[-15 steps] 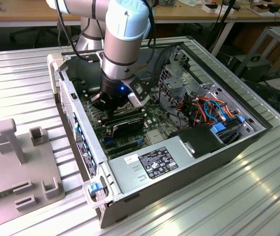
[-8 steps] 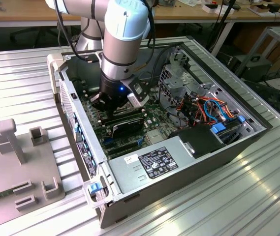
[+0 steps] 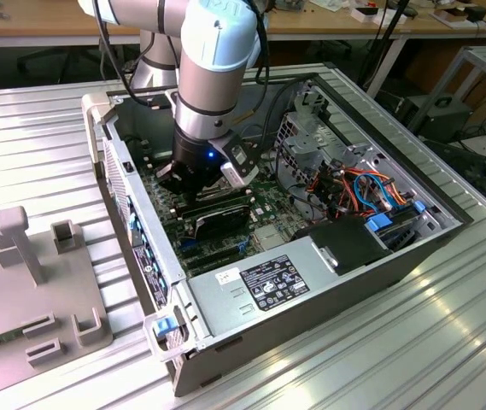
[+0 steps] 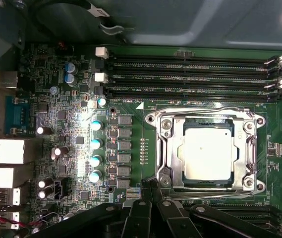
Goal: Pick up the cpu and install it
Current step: 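Install the second cpu locking lever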
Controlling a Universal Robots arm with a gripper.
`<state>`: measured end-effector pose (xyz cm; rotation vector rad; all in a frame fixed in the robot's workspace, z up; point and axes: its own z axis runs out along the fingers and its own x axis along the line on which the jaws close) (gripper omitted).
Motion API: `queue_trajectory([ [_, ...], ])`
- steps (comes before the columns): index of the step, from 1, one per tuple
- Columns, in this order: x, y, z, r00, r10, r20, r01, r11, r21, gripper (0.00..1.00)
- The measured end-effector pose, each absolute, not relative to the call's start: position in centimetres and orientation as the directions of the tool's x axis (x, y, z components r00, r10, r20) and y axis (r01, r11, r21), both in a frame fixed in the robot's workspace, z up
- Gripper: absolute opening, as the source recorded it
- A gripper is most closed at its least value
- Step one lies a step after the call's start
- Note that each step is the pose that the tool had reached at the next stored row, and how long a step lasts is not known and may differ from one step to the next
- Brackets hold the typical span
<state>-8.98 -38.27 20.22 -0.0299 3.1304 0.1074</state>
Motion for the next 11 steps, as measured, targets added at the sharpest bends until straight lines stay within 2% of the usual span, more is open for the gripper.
queue_trajectory([
  [11, -9.07, -38.32, 20.41, -1.0, -0.019, -0.01, -0.019, 0.997, 0.068, 0.11],
])
